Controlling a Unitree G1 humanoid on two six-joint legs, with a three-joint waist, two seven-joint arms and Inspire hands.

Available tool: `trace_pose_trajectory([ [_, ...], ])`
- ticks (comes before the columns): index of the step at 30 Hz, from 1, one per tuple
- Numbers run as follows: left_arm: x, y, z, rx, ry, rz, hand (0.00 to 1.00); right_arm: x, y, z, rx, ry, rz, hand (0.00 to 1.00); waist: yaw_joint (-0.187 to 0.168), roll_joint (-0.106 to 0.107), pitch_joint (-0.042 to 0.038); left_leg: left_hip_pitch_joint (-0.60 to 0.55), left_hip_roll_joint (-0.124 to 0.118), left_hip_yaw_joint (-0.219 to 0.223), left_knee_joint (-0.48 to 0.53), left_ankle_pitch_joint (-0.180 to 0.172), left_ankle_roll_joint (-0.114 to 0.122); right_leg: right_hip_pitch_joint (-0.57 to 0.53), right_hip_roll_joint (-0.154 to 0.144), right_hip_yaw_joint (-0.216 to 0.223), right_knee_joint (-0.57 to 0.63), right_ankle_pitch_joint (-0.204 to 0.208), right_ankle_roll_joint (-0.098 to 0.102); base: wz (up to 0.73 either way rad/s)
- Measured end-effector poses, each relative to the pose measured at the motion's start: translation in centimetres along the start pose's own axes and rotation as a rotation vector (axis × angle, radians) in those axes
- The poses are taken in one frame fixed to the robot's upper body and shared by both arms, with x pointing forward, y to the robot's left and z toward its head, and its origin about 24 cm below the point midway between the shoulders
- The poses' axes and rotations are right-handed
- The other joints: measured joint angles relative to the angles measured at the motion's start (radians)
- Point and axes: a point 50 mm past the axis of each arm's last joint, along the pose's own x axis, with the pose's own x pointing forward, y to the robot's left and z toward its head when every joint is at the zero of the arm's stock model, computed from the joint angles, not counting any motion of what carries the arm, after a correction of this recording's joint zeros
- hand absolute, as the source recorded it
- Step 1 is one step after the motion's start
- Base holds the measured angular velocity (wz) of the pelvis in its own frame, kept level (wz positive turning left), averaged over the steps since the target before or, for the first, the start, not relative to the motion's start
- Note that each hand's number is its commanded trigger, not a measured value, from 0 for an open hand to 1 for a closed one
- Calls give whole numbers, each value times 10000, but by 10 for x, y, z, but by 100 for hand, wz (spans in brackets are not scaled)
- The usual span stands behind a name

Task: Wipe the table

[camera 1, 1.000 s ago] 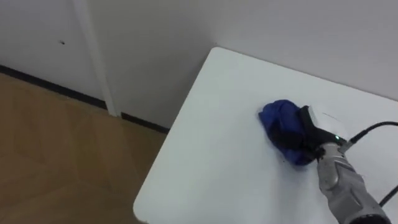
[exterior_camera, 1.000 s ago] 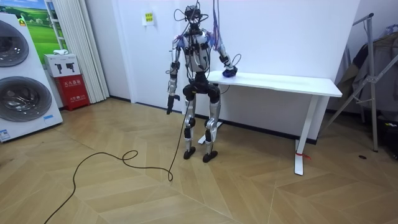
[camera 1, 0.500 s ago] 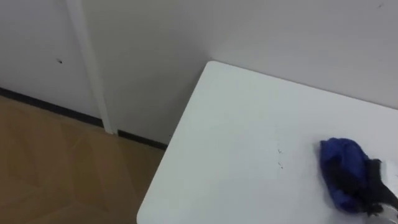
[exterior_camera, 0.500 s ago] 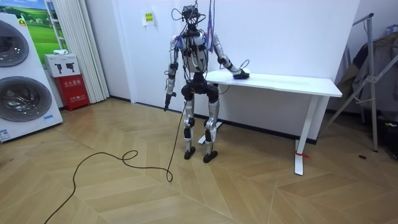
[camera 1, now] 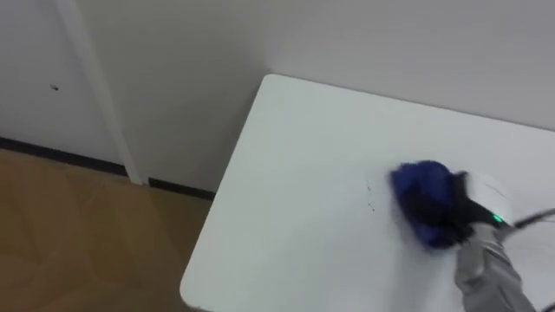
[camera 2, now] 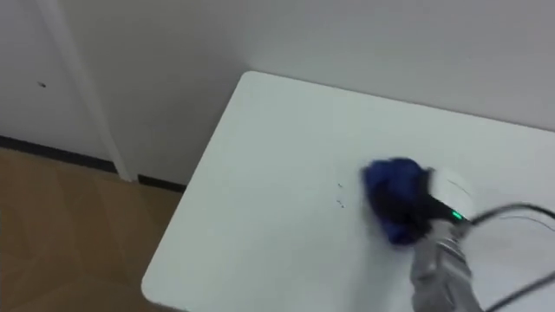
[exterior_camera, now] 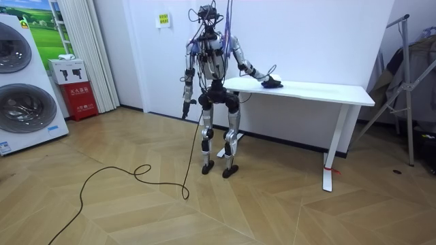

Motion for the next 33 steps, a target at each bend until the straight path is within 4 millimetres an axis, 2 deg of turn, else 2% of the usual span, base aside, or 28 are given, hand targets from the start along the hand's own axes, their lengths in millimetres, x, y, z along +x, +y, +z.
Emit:
trace_pose_trajectory([
  [1, 0, -1, 0, 17, -8, -32, 0, 5, -2, 18, -125, -657, 163, 100, 284, -12, 11, -23, -12, -116, -7, 23, -32, -51, 10, -99, -70, 1, -2, 35],
  [2, -1, -3, -4, 83, 126, -81, 0, 9, -3, 27, -148, -1021, 328, 100, 429, -24, 3, -82, -4, -214, 3, 57, -28, -10, -7, -281, -155, 0, -2, 41],
  [4, -3, -5, -14, 186, 344, -151, 0, 10, -2, 29, -169, -1089, 540, 100, 440, -81, -21, -191, -34, -496, 10, 92, -17, -17, -43, -497, -153, -2, 1, 50],
  [5, -5, -6, -27, 219, 656, -183, 0, 9, 0, 24, 80, -978, 607, 100, 317, -116, -41, -222, -50, -648, 20, 102, -4, 31, -67, -504, -195, -4, 5, 46],
  [6, -7, -7, -34, 239, 848, -197, 0, 6, 2, 19, 301, -871, 629, 100, 262, -93, -26, -207, -67, -676, 24, 107, 4, 111, -77, -506, -268, -5, 8, 33],
  [7, -9, -7, -45, 236, 1170, -199, 0, 0, 11, 7, 615, -617, 686, 100, 152, -107, -36, -125, -124, -682, 32, 108, 5, 270, -119, -505, -383, -27, 44, 27],
  [9, -11, -5, -51, 112, 1357, -131, 0, -9, 19, -9, 1297, -259, 470, 100, -117, -100, -31, -13, -190, -660, 36, 107, 5, 479, -187, -536, -477, -59, 97, 32],
  [11, -10, 2, -53, -381, 1340, 166, 0, -26, 27, -44, 2289, 893, -72, 100, -614, -118, -62, 90, -279, -472, -8, 108, 6, 667, -359, -456, -458, -146, 237, 35],
  [12, -10, 4, -53, -418, 1313, 259, 0, -30, 28, -53, 2518, 1256, -279, 100, -720, -126, -66, 157, -283, -350, -25, 108, 7, 722, -357, -440, -453, -153, 248, 5],
  [14, -10, 15, -55, -802, 1312, 694, 0, -52, 34, -100, 3124, 3268, -846, 100, -1079, -259, -252, 233, -295, 4, -19, 95, 27, 768, -385, -351, -428, -158, 260, -15],
  [15, -9, 18, -54, -887, 1265, 785, 0, -60, 34, -114, 3227, 3868, -984, 100, -1197, -288, -274, 259, -294, 7, -14, 82, 46, 804, -418, -349, -425, -157, 262, 0],
  [16, -9, 22, -53, -983, 1232, 905, 0, -76, 35, -140, 3353, 5061, -1278, 100, -1471, -316, -312, 305, -292, 33, -11, 33, 123, 864, -438, -367, -368, -181, 299, 0],
  [17, -8, 24, -50, -1041, 1146, 969, 0, -93, 34, -163, 3387, 6095, -1512, 100, -1589, -281, -330, 322, -256, 112, 10, -80, 263, 835, -438, -362, -181, -256, 410, -6],
  [20, -6, 29, -39, -1022, 719, 1089, 0, -132, 35, -201, 3592, 7956, -1684, 100, -1709, -192, -353, 246, -62, 317, 580, -555, 328, 687, -473, -523, 572, -472, 463, -25],
  [21, -5, 30, -37, -1017, 647, 1105, 0, -134, 35, -203, 3616, 8095, -1712, 100, -1736, -181, -355, 201, 10, 395, 777, -661, 335, 566, -506, -512, 876, -552, 482, -27],
  [22, -4, 30, -30, -948, 463, 1103, 0, -135, 36, -203, 3693, 8285, -1738, 100, -1760, -127, -338, 90, 177, 476, 1197, -841, 329, 311, -539, -502, 1527, -672, 545, -31],
  [23, -2, 32, -24, -846, 308, 1093, 0, -132, 35, -200, 3673, 8384, -1840, 100, -1698, -62, -316, -126, 430, 656, 1659, -1005, 295, -111, -711, -611, 2578, -877, 530, -34],
  [24, -1, 31, -19, -733, 168, 1040, 0, -129, 36, -198, 3676, 8420, -1868, 100, -1588, 18, -310, -211, 559, 708, 1888, -1128, 257, -287, -899, -646, 3107, -1020, 529, -47],
  [25, 1, 30, -10, -457, -126, 945, 0, -119, 37, -190, 3702, 8488, -1891, 100, -1264, 200, -323, -370, 861, 875, 2295, -1303, 161, -495, -1375, -666, 3821, -1168, 559, -66],
  [26, 3, 29, -1, -149, -381, 840, 0, -104, 38, -175, 3683, 8273, -1855, 100, -915, 342, -297, -570, 1182, 1019, 2615, -1426, 23, -640, -1867, -477, 4089, -1173, 578, -75],
  [27, 4, 30, 4, -63, -472, 834, 0, -93, 37, -164, 3689, 7983, -1837, 100, -754, 392, -279, -717, 1311, 1038, 2788, -1474, -63, -718, -2114, -387, 4073, -1159, 625, -87],
  [28, 6, 32, 10, 170, -552, 777, 0, -67, 34, -137, 3647, 7087, -1707, 100, -418, 444, -244, -1040, 1587, 1040, 3087, -1545, -221, -847, -2475, -129, 3740, -1089, 766, -83],
  [29, 7, 35, 15, 261, -575, 779, 0, -41, 31, -102, 3444, 5659, -1404, 100, -130, 452, -225, -1439, 1917, 1103, 3368, -1549, -433, -959, -2737, 41, 3228, -1011, 888, -74],
  [30, 8, 36, 19, 270, -644, 779, 0, -29, 27, -83, 3266, 4843, -1288, 100, 0, 444, -220, -1616, 2066, 1100, 3498, -1535, -539, -987, -2804, 37, 2920, -935, 989, -46],
  [31, 9, 39, 28, 232, -884, 778, 0, -6, 15, -47, 2957, 3218, -1082, 100, 215, 423, -135, -1981, 2332, 1053, 3667, -1448, -779, -960, -3002, 12, 2263, -691, 1115, -11],
  [32, 9, 41, 40, 279, -1226, 810, 0, 11, 2, -19, 2757, 1790, -967, 100, 330, 321, 8, -2293, 2492, 885, 3681, -1293, -1051, -885, -3172, -29, 1709, -352, 1131, 11],
  [33, 9, 42, 44, 309, -1353, 825, 0, 15, -2, -11, 2690, 1331, -898, 100, 390, 289, 35, -2488, 2548, 713, 3681, -1187, -1198, -876, -3189, -106, 1503, -156, 1112, 55],
])
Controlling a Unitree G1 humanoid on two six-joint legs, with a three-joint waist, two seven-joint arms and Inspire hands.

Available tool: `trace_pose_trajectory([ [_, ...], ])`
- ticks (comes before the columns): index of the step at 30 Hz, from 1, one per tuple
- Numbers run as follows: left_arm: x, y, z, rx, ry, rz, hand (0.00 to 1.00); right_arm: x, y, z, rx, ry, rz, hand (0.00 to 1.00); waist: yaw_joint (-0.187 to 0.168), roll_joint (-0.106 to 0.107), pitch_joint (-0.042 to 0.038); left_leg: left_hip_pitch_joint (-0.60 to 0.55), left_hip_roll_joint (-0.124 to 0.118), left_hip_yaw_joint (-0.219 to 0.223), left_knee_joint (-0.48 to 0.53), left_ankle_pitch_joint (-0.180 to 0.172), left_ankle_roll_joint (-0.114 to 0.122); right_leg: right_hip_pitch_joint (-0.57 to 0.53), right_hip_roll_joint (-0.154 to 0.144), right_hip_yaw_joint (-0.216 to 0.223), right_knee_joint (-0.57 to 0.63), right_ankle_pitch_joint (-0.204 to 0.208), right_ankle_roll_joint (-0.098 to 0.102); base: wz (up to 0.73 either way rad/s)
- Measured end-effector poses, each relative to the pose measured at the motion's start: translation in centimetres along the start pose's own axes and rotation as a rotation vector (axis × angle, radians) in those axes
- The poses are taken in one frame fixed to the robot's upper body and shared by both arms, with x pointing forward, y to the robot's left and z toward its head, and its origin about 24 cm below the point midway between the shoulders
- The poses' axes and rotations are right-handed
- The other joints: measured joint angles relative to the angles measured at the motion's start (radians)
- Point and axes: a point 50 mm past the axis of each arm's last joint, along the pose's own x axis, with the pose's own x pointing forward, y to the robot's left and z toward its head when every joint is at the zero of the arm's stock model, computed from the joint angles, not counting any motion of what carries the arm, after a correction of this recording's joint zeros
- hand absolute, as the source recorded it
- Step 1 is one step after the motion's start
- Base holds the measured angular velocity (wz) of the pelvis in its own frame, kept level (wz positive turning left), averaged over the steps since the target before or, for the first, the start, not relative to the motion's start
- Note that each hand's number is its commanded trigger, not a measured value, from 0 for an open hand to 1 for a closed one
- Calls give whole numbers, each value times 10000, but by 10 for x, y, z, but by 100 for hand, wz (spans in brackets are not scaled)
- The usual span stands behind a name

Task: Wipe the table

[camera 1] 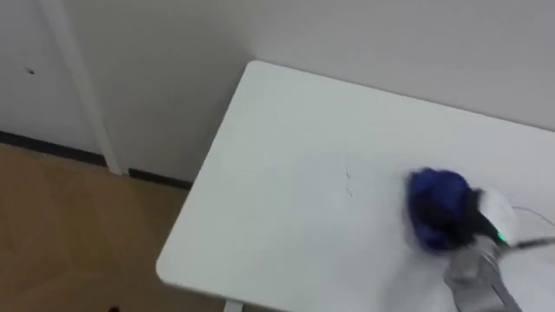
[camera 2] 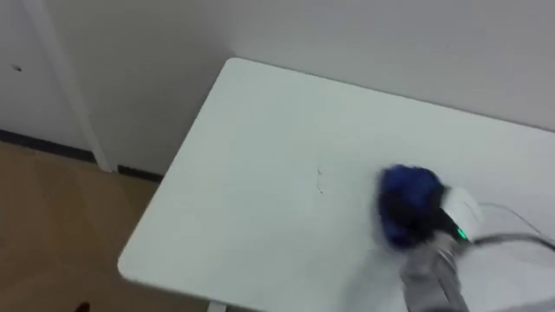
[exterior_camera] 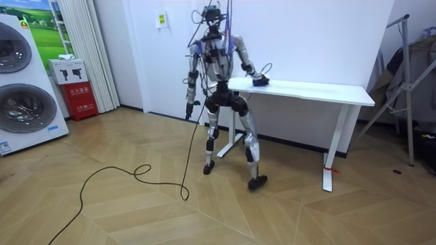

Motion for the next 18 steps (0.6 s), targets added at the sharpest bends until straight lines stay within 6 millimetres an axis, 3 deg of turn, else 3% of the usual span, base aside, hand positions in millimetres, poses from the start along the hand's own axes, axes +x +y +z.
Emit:
trace_pose_trajectory([
  [1, 0, 3, 3, -64, -120, 20, 0, 6, -6, 16, 29, -681, 20, 100, 28, -58, -19, -365, 169, -403, -67, 275, -323, 25, 84, -215, -418, 371, 22, 68],
  [2, 0, 8, 0, -81, -78, 100, 0, 6, -6, 18, -60, -869, 34, 100, 119, -168, -42, -409, 421, -669, -358, 567, -720, -58, 268, -454, -629, 549, 50, 73],
  [3, -3, 16, -12, -295, 120, 338, 0, 2, -3, 12, -264, -801, 164, 100, 90, -242, -46, -319, 750, -926, -654, 826, -1175, -125, 592, -840, -393, 410, 418, 50],
  [4, -5, 17, -20, -434, 271, 382, 0, -2, -2, 5, -253, -695, 199, 100, 80, -171, -98, -286, 952, -1024, -793, 964, -1374, -121, 743, -1108, -16, 110, 783, 45],
  [5, -9, 17, -34, -572, 538, 401, 0, -10, -1, -5, -234, -702, 80, 100, -121, -83, -115, -154, 1405, -1142, -1165, 1465, -1270, -220, 1165, -1403, 635, -555, 489, 43],
  [6, -12, 16, -43, -544, 752, 372, 0, -15, 0, -11, -239, -664, 81, 100, -316, -128, -137, -141, 1496, -1064, -1389, 1805, -810, -188, 1260, -1561, 747, -793, 374, 61],
  [7, -17, 9, -59, -536, 1235, 165, 0, -24, -3, -28, -356, -407, 32, 100, -613, -167, -161, -74, 1540, -796, -1573, 2348, -485, 3, 1446, -1823, 735, -1033, 129, 64],
  [9, -24, -1, -77, -491, 1737, -159, 0, -34, -9, -49, -368, 133, -165, 100, -992, -128, -144, 44, 1252, -166, -1368, 2369, -509, 422, 1624, -2230, 397, -1134, -43, 62],
  [11, -29, -10, -86, -529, 1961, -393, 0, -41, -15, -65, -554, 495, -264, 100, -1339, -125, -148, 94, 494, 361, -830, 2000, -430, 834, 1717, -2468, 52, -1204, -210, 42],
  [12, -29, -12, -86, -554, 1968, -448, 0, -41, -15, -66, -566, 508, -213, 100, -1343, -66, -161, 140, 347, 422, -784, 1899, -402, 909, 1767, -2475, -49, -1200, -246, 6],
  [13, -29, -17, -83, -552, 1884, -579, 0, -41, -15, -64, -593, 435, -175, 100, -1347, 16, -146, 255, 9, 412, -777, 1661, -329, 1064, 1867, -2416, -228, -1173, -303, -14],
  [14, -27, -20, -78, -621, 1747, -685, 0, -39, -15, -60, -676, 320, -152, 100, -1158, 153, -183, 411, -246, 421, -839, 1481, -231, 1074, 1890, -2240, -220, -1180, -345, -28],
  [15, -27, -23, -77, -616, 1727, -743, 0, -37, -15, -57, -707, 269, -115, 100, -1058, 182, -164, 500, -357, 421, -936, 1414, -206, 1046, 1899, -2123, -211, -1165, -369, -56],
  [17, -26, -32, -68, -588, 1472, -1005, 0, -24, -15, -34, -1059, -221, 152, 100, -477, 383, -143, 992, -518, 554, -1562, 1353, -149, 625, 2004, -1334, -75, -1124, -424, -93],
  [18, -26, -34, -66, -629, 1439, -1051, 0, -21, -14, -27, -1126, -385, 229, 100, -352, 409, -131, 1115, -560, 585, -1764, 1364, -176, 491, 2015, -1131, -49, -1078, -424, -95],
])
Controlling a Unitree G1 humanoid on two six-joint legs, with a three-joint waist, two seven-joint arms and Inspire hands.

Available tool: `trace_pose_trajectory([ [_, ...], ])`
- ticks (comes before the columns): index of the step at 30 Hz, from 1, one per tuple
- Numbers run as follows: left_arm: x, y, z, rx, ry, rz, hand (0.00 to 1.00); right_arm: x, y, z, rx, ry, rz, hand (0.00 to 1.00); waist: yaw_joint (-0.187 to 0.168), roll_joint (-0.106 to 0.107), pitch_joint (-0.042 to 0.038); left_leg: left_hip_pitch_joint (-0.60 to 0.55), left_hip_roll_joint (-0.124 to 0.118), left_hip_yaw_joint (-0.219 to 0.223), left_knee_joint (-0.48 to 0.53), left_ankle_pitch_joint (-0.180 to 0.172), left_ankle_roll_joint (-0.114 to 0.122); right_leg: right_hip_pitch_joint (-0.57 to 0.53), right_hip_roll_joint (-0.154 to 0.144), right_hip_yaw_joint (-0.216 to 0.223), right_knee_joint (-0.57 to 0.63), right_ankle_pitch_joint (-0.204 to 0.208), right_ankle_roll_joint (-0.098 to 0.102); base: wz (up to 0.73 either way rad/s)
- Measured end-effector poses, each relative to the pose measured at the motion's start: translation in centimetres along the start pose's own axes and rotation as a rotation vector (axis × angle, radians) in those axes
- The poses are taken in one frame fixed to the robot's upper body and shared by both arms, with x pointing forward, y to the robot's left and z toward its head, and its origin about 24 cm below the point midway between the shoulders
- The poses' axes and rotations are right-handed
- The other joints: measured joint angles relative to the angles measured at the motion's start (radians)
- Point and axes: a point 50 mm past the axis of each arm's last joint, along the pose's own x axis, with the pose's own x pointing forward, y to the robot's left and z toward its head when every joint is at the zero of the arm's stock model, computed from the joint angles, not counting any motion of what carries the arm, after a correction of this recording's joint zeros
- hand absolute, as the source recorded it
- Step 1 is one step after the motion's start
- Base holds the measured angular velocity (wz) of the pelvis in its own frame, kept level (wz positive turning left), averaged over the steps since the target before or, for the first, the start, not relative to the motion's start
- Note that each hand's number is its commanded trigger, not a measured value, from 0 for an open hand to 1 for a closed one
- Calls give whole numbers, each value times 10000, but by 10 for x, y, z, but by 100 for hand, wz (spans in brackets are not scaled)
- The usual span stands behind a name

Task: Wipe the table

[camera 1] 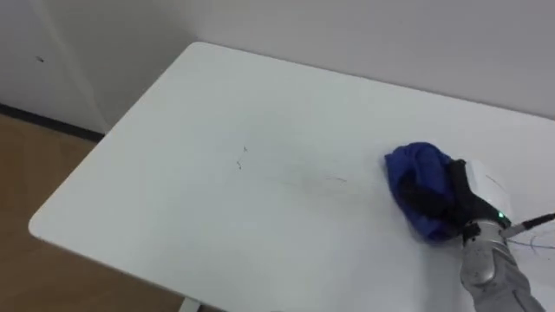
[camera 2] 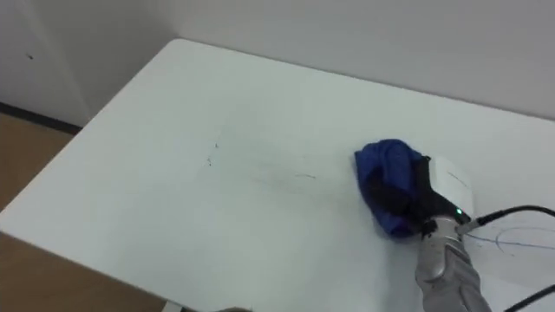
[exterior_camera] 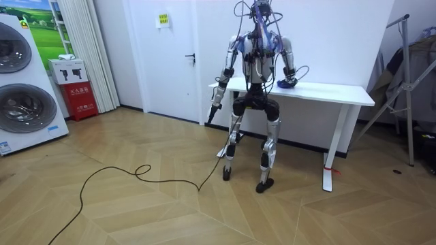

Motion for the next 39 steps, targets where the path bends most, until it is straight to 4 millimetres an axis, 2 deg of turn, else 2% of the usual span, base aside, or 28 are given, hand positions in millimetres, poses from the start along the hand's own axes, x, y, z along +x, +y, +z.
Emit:
trace_pose_trajectory([
  [1, 0, -3, 3, -122, -26, -62, 0, 5, -1, 11, -121, -299, 101, 100, 119, 85, -40, 198, -92, 29, -418, 73, -140, -163, 12, 270, -29, 101, 41, -49],
  [3, 0, -5, 10, -420, -204, -113, 0, 6, 1, 19, -158, -531, 1, 100, -95, 50, -50, 338, -238, 75, -953, 177, -320, -138, -12, 227, -265, 278, 145, -6],
  [5, 0, -1, 16, -569, -482, 41, 0, 4, 3, 17, -87, -637, -156, 100, -272, -200, 13, 355, -415, 13, -1292, 284, -258, -100, -78, 169, -553, 458, 246, 13],
  [6, 0, 0, 16, -706, -465, 90, 0, 3, 4, 15, -27, -626, -136, 100, -328, -279, 13, 355, -447, -52, -1312, 286, -255, -52, -88, 140, -610, 483, 269, 22],
  [7, -1, 2, 15, -910, -481, 200, 0, -3, 9, 8, 113, -480, -129, 100, -499, -443, -30, 355, -539, -195, -1330, 286, -251, 93, -146, -13, -713, 506, 310, 35],
  [8, -1, 3, 17, -960, -552, 306, 0, -10, 14, -4, 198, -246, -169, 100, -607, -565, -24, 402, -597, -326, -1366, 285, -247, 281, -172, -150, -817, 540, 371, 39],
  [10, -1, 4, 13, -977, -473, 395, 0, -18, 15, -17, 322, -17, -376, 100, -792, -642, -32, 481, -679, -409, -1390, 273, -226, 557, -198, -280, -1070, 588, 454, 27],
  [12, -2, 11, 9, -1183, -383, 649, 0, -27, 12, -36, 516, 540, -797, 100, -925, -665, -44, 516, -734, -524, -1392, 268, -218, 681, -229, -392, -1122, 602, 479, 23],
  [13, -3, 19, 4, -1448, -285, 943, 0, -35, 10, -52, 628, 1090, -1088, 100, -1080, -688, -62, 538, -775, -662, -1396, 267, -216, 858, -229, -524, -1252, 616, 503, 25],
  [15, -5, 29, -9, -1684, -15, 1421, 0, -51, 5, -82, 828, 2292, -1650, 100, -1117, -661, -77, 733, -783, -708, -1488, 265, -213, 1068, -226, -653, -1281, 623, 515, 15],
  [17, -7, 31, -17, -1675, 163, 1546, 0, -58, 2, -98, 888, 2949, -1927, 100, -1129, -639, -86, 884, -788, -711, -1585, 266, -213, 1178, -223, -672, -1293, 622, 515, 0],
  [19, -7, 32, -14, -1671, 76, 1552, 0, -57, -1, -100, 945, 3127, -2014, 100, -1105, -643, -87, 910, -791, -728, -1591, 266, -213, 1244, -211, -693, -1385, 622, 516, 0],
  [21, -6, 29, -12, -1619, 20, 1438, 0, -54, -1, -96, 915, 3150, -1987, 100, -1040, -607, -89, 878, -791, -785, -1591, 291, -175, 1255, -206, -805, -1374, 623, 517, 2],
  [24, -4, 15, 1, -1639, -262, 1070, 0, -39, 0, -80, 804, 3149, -1629, 100, -619, -502, -83, 982, -760, -680, -1617, 317, -152, 1104, -189, -483, -1239, 652, 471, -29],
  [25, -2, 9, 9, -1492, -439, 862, 0, -31, 1, -63, 523, 2705, -1317, 100, -298, -483, -80, 931, -728, -679, -1630, 317, -152, 867, -176, -339, -1108, 691, 408, -46],
  [26, -1, 4, 16, -1429, -559, 703, 0, -18, 4, -34, 255, 1789, -847, 100, -92, -503, -63, 827, -685, -666, -1641, 315, -155, 614, -140, -233, -1003, 737, 338, -49],
  [27, -1, 2, 18, -1341, -586, 624, 0, -11, 7, -17, 34, 1207, -576, 100, 15, -512, -55, 802, -677, -680, -1676, 317, -157, 495, -117, -163, -972, 764, 301, -44],
  [28, 1, -3, 24, -1208, -625, 462, 0, -1, 9, 18, -344, 55, -121, 100, 281, -549, -42, 694, -677, -686, -1747, 358, -152, 338, -79, -17, -941, 819, 258, -15],
  [29, 2, -5, 31, -1170, -677, 351, 0, 6, 13, 56, -456, -1141, 217, 100, 416, -585, 13, 599, -671, -766, -1740, 403, -147, 250, -41, -29, -991, 859, 249, 0],
  [30, 2, -6, 33, -1132, -698, 311, 0, 8, 14, 73, -534, -1673, 358, 100, 492, -601, 25, 555, -672, -805, -1743, 415, -151, 203, -27, -54, -1025, 884, 245, 18],
  [31, 3, -7, 36, -1104, -715, 260, 0, 10, 15, 98, -459, -2470, 535, 100, 764, -657, 41, 495, -673, -866, -1748, 419, -150, 201, -12, -86, -1076, 900, 254, 21],
  [32, 2, -7, 34, -1077, -634, 246, 0, 10, 15, 114, -446, -3065, 659, 100, 1016, -668, 47, 468, -686, -962, -1748, 427, -139, 250, -27, -193, -1083, 910, 273, 26],
  [34, 0, -5, 20, -1075, -341, 318, 0, 10, 15, 117, -413, -3388, 724, 100, 1062, -675, 47, 457, -760, -1297, -1738, 428, -129, 504, -49, -468, -1231, 944, 327, 49],
  [36, -3, -2, 3, -1090, 31, 421, 0, 7, 21, 98, -340, -2883, 884, 100, 860, -689, 38, 481, -863, -1571, -1724, 441, -104, 765, -107, -816, -1297, 944, 329, 58],
  [38, -8, 5, -24, -1517, 791, 728, 0, -7, 38, 42, 199, -1377, 1024, 100, 474, -715, 37, 636, -1016, -1825, -1722, 446, -93, 1170, -185, -919, -1447, 941, 363, 46],
  [39, -9, 7, -31, -1610, 999, 831, 0, -10, 37, 31, 369, -1162, 778, 100, 281, -703, 40, 695, -1036, -1823, -1720, 446, -93, 1271, -198, -937, -1475, 951, 380, 26],
])
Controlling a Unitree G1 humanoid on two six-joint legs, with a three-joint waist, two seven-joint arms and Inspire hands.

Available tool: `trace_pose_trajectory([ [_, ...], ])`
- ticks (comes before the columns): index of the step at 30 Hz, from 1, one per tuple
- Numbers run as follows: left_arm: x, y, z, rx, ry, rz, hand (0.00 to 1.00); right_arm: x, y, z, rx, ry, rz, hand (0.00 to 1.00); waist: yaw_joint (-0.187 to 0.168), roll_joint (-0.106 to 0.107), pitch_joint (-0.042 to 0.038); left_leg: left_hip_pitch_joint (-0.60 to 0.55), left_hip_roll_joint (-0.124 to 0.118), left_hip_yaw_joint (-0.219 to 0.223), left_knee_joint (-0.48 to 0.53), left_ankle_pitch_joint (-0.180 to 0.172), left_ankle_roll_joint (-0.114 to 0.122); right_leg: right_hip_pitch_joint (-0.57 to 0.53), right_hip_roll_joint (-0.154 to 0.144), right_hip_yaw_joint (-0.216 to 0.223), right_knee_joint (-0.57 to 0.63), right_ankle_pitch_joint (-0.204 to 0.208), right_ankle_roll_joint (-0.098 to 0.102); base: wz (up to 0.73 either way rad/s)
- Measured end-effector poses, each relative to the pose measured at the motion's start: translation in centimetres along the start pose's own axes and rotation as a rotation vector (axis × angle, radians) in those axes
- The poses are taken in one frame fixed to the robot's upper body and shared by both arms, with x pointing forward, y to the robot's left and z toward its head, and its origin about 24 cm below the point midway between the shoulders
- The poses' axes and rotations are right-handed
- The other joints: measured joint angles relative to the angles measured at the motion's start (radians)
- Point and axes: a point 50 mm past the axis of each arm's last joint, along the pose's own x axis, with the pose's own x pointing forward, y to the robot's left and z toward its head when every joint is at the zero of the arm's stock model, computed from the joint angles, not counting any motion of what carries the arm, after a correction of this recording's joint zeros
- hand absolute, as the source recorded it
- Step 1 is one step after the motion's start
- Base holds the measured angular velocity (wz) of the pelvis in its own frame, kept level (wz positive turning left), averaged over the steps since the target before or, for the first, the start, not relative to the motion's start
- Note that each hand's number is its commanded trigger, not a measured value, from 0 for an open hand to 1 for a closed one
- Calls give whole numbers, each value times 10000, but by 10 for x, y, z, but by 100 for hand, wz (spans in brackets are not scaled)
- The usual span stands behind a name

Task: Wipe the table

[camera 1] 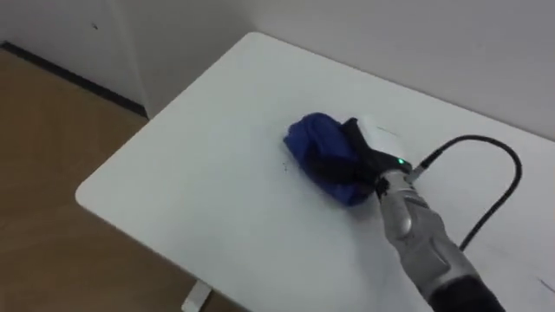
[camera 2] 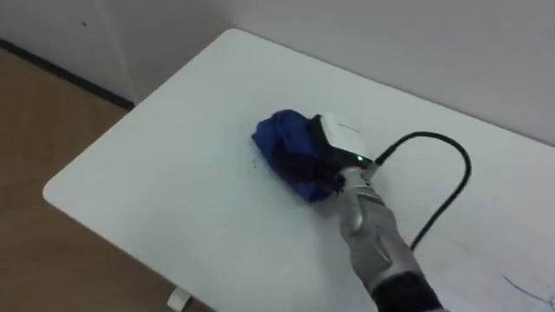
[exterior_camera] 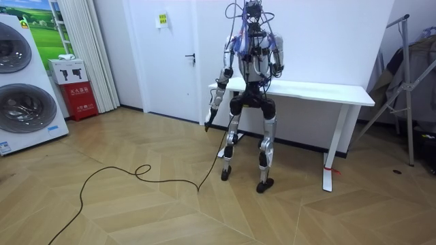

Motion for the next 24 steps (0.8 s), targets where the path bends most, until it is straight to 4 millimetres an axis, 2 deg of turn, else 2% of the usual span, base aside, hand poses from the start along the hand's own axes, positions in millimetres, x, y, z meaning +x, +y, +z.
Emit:
trace_pose_trajectory([
  [2, -1, 13, -17, -249, 480, 516, 0, -20, -11, -48, 216, 1268, -1002, 100, -608, -4, -6, 109, -50, 64, -13, -16, 27, 181, -23, -11, -109, 7, 25, 4],
  [3, -1, 16, -18, -342, 488, 593, 0, -26, -16, -60, 265, 1660, -1292, 100, -739, -3, -6, 116, -51, 66, -19, -17, 28, 183, -25, -8, -114, 7, 25, -11],
  [4, -1, 22, -19, -487, 507, 766, 0, -39, -23, -87, 338, 2523, -1794, 100, -965, -11, -12, 151, -51, 122, -53, -17, 28, 181, -25, 24, -118, 4, 29, -6],
  [5, 0, 27, -17, -518, 352, 925, 0, -52, -30, -111, 442, 3425, -2197, 100, -1228, -38, -54, 167, -46, 201, -70, -18, 30, 176, -27, 33, -111, 1, 36, -9],
  [6, 0, 30, -15, -589, 224, 1017, 0, -59, -32, -123, 544, 3899, -2386, 100, -1326, -46, -90, 184, -42, 243, -69, -18, 30, 172, -28, 35, -117, -1, 38, -15],
  [8, 2, 38, -3, -640, -257, 1251, 0, -91, -40, -162, 877, 5710, -2930, 100, -1602, -115, -199, 259, -7, 395, -58, -22, 35, 166, -31, 41, -100, -9, 51, -20],
  [9, 3, 40, 0, -618, -345, 1293, 0, -97, -41, -170, 938, 6076, -3002, 100, -1695, -131, -213, 266, 4, 400, -48, -22, 36, 170, -28, 60, -90, -17, 64, -12],
  [11, 5, 39, 19, -704, -832, 1274, 0, -114, -47, -190, 1098, 7133, -3305, 100, -1972, -146, -221, 179, 17, 405, 49, -48, 72, 127, -28, 40, -91, -58, 129, -6],
  [13, 7, 35, 34, -643, -1209, 1144, 0, -121, -48, -197, 1077, 7495, -3314, 100, -2097, -121, -229, 133, 54, 393, 82, -62, 68, 138, -3, 48, -61, -65, 138, -6],
  [16, 5, 22, 47, -256, -1796, 737, 0, -116, -49, -191, 1197, 7503, -3387, 100, -2013, -32, -242, 149, 91, 413, 118, -105, 25, 59, 38, 290, 39, -42, 99, -18],
  [17, 6, 15, 50, -56, -1855, 537, 0, -109, -49, -187, 1150, 7515, -3342, 100, -1735, 19, -234, 152, 92, 418, 122, -101, 30, -103, 83, 543, 99, -1, 29, -41],
  [18, 6, 12, 53, 64, -1913, 449, 0, -104, -48, -183, 1199, 7462, -3320, 100, -1604, 40, -237, 142, 102, 426, 126, -95, 39, -192, 106, 642, 118, 38, -27, -53],
  [19, 6, 7, 55, 241, -1955, 312, 0, -90, -44, -169, 1273, 7150, -3083, 100, -1374, 80, -225, 124, 132, 433, 130, -89, 47, -353, 163, 824, 176, 104, -113, -55],
  [20, 6, 2, 55, 357, -1873, 172, 0, -73, -41, -149, 1197, 6456, -2774, 100, -1085, 126, -213, 72, 183, 465, 140, -77, 44, -506, 230, 981, 283, 161, -199, -51],
  [21, 6, -1, 55, 385, -1800, 84, 0, -61, -39, -135, 1071, 5913, -2537, 100, -1009, 160, -200, 47, 195, 440, 134, -61, 42, -575, 278, 1052, 279, 186, -235, -43],
  [23, 5, -15, 50, 478, -1445, -367, 0, -13, -32, -62, 348, 3132, -1491, 100, -529, 276, -126, -45, 210, 392, 95, -16, 53, -897, 334, 1194, 380, 244, -323, -31],
  [24, 6, -17, 49, 551, -1364, -475, 0, 0, -33, -39, 86, 2235, -1279, 100, -422, 418, -122, -72, 211, 373, 85, 5, 54, -963, 354, 1257, 404, 243, -331, -6],
])
